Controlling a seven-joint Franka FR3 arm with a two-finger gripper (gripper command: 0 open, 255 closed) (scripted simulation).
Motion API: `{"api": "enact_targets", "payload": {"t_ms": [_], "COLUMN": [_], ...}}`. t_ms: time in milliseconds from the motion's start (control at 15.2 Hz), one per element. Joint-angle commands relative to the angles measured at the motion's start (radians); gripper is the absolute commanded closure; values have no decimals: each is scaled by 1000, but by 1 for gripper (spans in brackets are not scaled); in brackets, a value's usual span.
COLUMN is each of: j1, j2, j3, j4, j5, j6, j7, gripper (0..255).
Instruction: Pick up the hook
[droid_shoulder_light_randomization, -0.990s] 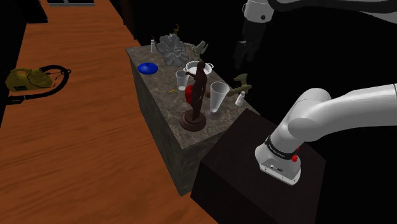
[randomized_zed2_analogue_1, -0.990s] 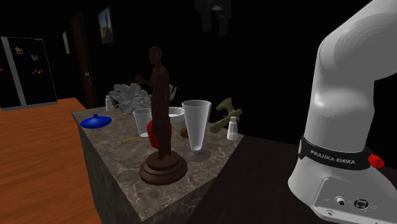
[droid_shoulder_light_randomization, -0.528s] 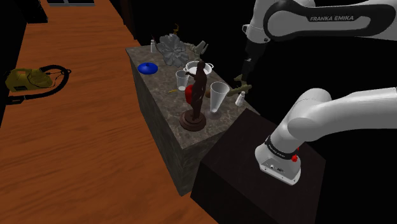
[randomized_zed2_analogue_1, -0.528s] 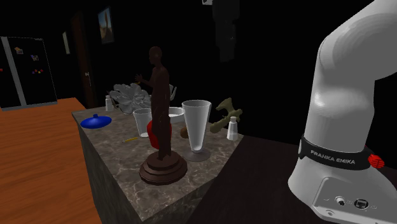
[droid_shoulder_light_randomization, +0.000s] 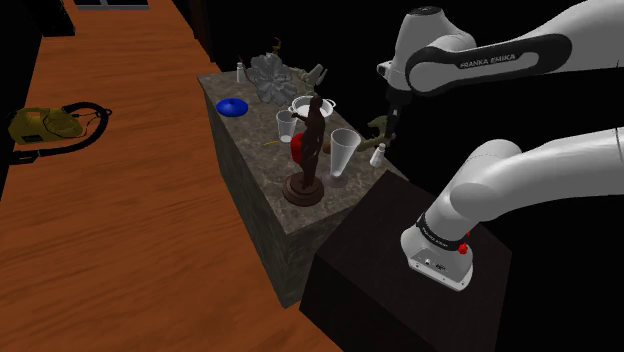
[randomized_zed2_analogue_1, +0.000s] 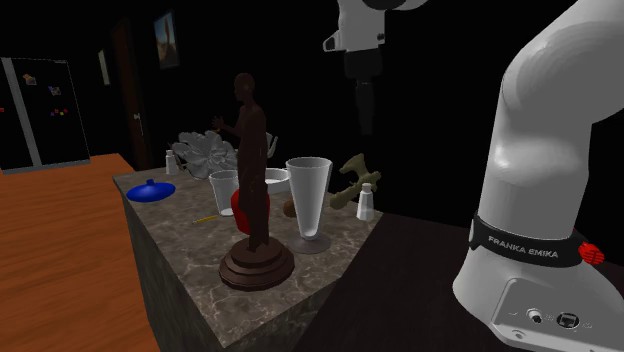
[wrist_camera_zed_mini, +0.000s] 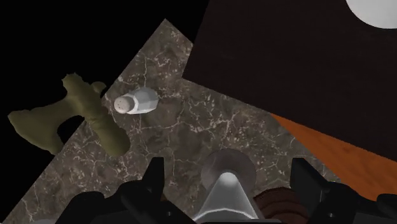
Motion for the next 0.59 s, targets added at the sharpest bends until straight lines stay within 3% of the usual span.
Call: {"api": "enact_targets", "payload": {"t_ms": [0,528], "j1": [-22,-57], "j2": [34,347], "j3": [-49,-232], "j4": [-19,11], "j5": [-66,-274], "j6": [73,433], "j7": [-74,-301], "gripper": [0,0]}}
